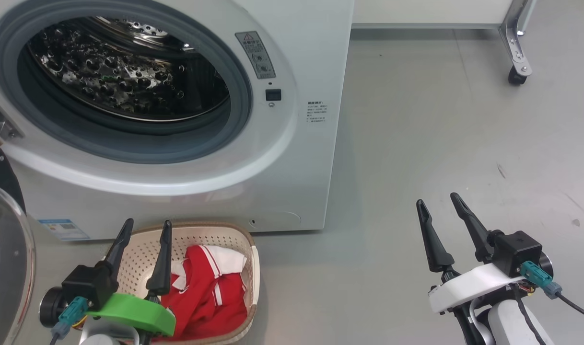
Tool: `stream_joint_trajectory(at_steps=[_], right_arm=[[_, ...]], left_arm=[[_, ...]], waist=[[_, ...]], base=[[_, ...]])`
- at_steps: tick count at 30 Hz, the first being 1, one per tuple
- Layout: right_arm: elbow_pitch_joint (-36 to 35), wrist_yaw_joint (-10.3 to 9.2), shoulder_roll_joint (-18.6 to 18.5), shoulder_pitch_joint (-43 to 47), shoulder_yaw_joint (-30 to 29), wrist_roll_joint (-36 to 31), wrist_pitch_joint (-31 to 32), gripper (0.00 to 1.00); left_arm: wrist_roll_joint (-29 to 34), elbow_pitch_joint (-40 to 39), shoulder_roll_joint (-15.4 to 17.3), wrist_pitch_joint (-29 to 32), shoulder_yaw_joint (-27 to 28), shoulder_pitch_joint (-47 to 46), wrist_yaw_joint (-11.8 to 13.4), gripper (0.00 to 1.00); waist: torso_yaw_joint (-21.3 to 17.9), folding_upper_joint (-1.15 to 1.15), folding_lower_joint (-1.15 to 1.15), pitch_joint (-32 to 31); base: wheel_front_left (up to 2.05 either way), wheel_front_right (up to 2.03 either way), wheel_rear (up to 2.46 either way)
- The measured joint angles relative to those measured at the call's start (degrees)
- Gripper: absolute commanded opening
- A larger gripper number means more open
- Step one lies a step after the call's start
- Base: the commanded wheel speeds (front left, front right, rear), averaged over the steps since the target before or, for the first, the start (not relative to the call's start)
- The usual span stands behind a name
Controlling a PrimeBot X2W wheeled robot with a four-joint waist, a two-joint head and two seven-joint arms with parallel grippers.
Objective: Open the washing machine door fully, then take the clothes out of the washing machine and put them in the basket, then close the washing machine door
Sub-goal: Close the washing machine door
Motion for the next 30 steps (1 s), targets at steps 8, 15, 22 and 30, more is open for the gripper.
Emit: stream_joint_trajectory(at_steps=[8,15,22,30], right_arm=[[0.00,0.00,0.00,0.01,-0.03,0.00,0.00,1.00],[0.10,0.00,0.00,0.02,-0.18,0.00,0.00,1.00],[0.23,0.00,0.01,0.09,-0.23,0.00,0.00,1.00],[0.23,0.00,0.01,0.18,-0.22,0.00,0.00,1.00]], left_arm=[[0.00,-0.01,0.00,0.00,-0.03,0.01,0.00,1.00],[0.00,-0.05,0.00,0.00,0.14,0.02,0.00,1.00],[0.20,-0.56,0.00,0.00,0.43,0.02,0.00,1.00],[0.40,-0.60,0.00,0.00,0.13,0.03,0.00,1.00]], waist=[[0.16,0.00,0.00,0.35],[0.26,0.00,0.00,0.56],[0.32,0.00,0.00,0.57],[0.41,0.00,0.00,0.58]], base=[[-1.31,1.31,0.00],[-1.61,1.61,0.00],[-1.52,1.52,0.00],[-1.25,1.25,0.00]])
